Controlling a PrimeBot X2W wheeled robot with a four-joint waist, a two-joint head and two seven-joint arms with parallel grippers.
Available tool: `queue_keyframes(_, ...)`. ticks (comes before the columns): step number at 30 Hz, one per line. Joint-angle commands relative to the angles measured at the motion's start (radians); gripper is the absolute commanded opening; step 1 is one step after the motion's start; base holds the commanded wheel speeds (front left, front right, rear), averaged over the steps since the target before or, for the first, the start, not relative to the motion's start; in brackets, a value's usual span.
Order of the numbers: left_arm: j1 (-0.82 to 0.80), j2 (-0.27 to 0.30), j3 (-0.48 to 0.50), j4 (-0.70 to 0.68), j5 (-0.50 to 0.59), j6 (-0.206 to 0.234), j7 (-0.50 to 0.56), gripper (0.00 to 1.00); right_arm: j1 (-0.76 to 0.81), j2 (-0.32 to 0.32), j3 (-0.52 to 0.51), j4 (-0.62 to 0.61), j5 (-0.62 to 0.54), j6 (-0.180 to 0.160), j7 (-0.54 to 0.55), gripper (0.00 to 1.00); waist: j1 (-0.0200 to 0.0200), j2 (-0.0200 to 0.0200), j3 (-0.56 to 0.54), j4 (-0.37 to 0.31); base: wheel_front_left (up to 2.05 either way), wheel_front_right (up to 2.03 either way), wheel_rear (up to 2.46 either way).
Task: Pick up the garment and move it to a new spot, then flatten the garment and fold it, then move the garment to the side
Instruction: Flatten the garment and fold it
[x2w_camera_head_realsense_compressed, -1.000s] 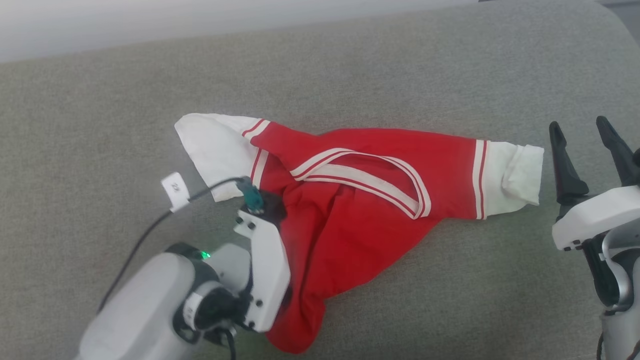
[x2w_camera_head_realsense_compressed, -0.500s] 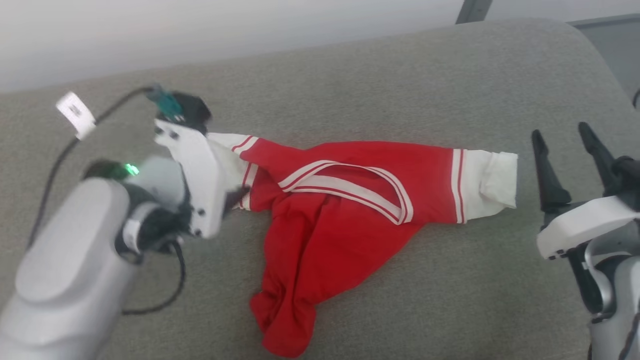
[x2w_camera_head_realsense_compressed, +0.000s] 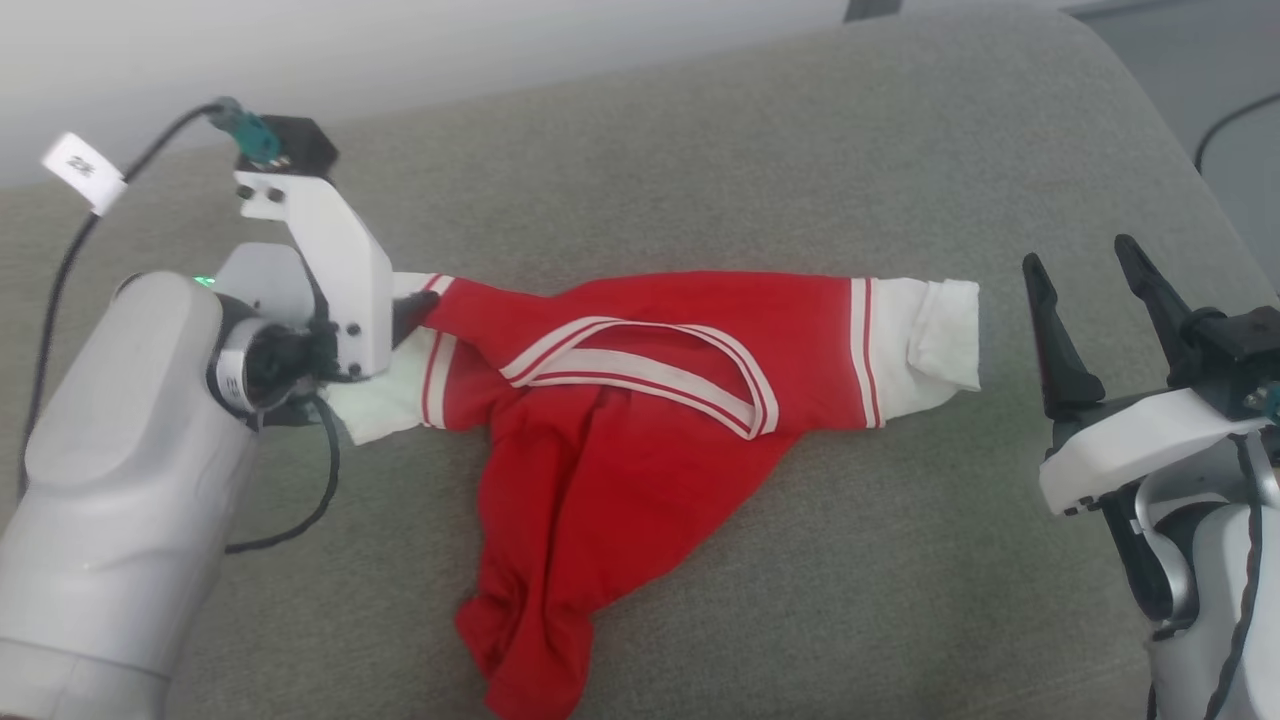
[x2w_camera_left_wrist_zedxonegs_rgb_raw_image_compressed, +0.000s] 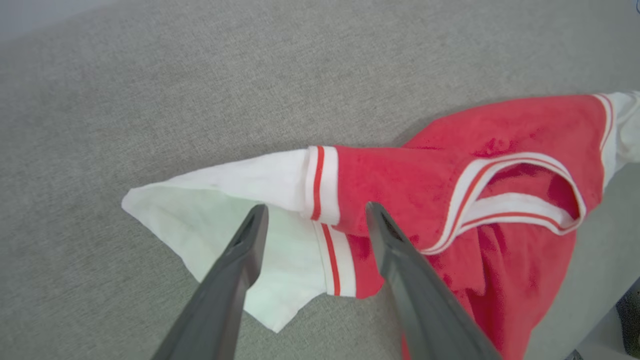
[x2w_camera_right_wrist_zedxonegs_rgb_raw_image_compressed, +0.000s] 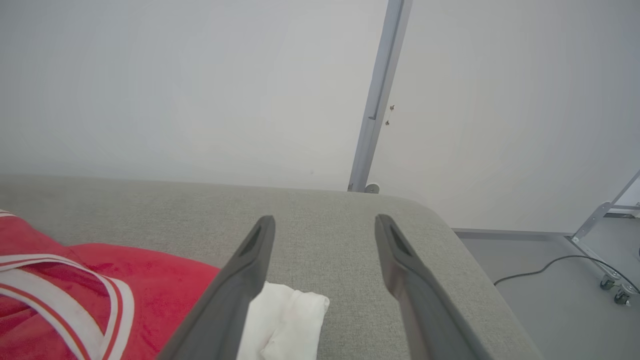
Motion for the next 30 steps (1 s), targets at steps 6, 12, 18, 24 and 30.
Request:
queue_keyframes(6, -0.051, -0.009, 0.001, 0.107, 0.011, 0.035, 0.004, 1.0, -0.015, 0.007, 0.004, 0.012, 0.005, -0.001, -0.012, 1.0, 0.0, -0.0001, 0.029, -0.024, 0.0, 0.0, 0.0)
queue_keyframes(12, -0.079, -0.015, 0.011, 0.202, 0.014, 0.06, -0.032, 1.0, -0.022, 0.009, 0.005, 0.021, 0.004, -0.001, -0.018, 1.0, 0.0, -0.0001, 0.045, -0.034, 0.0, 0.0, 0.0)
queue_keyframes(18, -0.11, -0.034, 0.035, 0.281, -0.014, 0.034, -0.092, 0.0, -0.031, 0.011, -0.001, 0.03, 0.0, -0.001, -0.023, 1.0, 0.0, -0.0001, 0.053, -0.029, 0.0, 0.0, 0.0)
queue_keyframes(24, -0.146, -0.054, 0.052, 0.307, -0.04, -0.004, -0.12, 0.0, -0.019, 0.0, -0.026, 0.034, -0.001, -0.001, -0.027, 1.0, 0.0, -0.0001, 0.044, 0.008, 0.0, 0.0, 0.0)
queue_keyframes(30, -0.146, -0.079, 0.04, 0.275, -0.061, -0.034, -0.091, 0.0, 0.0, -0.008, -0.05, 0.025, -0.006, -0.001, -0.019, 1.0, 0.0, -0.0001, 0.024, 0.058, 0.0, 0.0, 0.0)
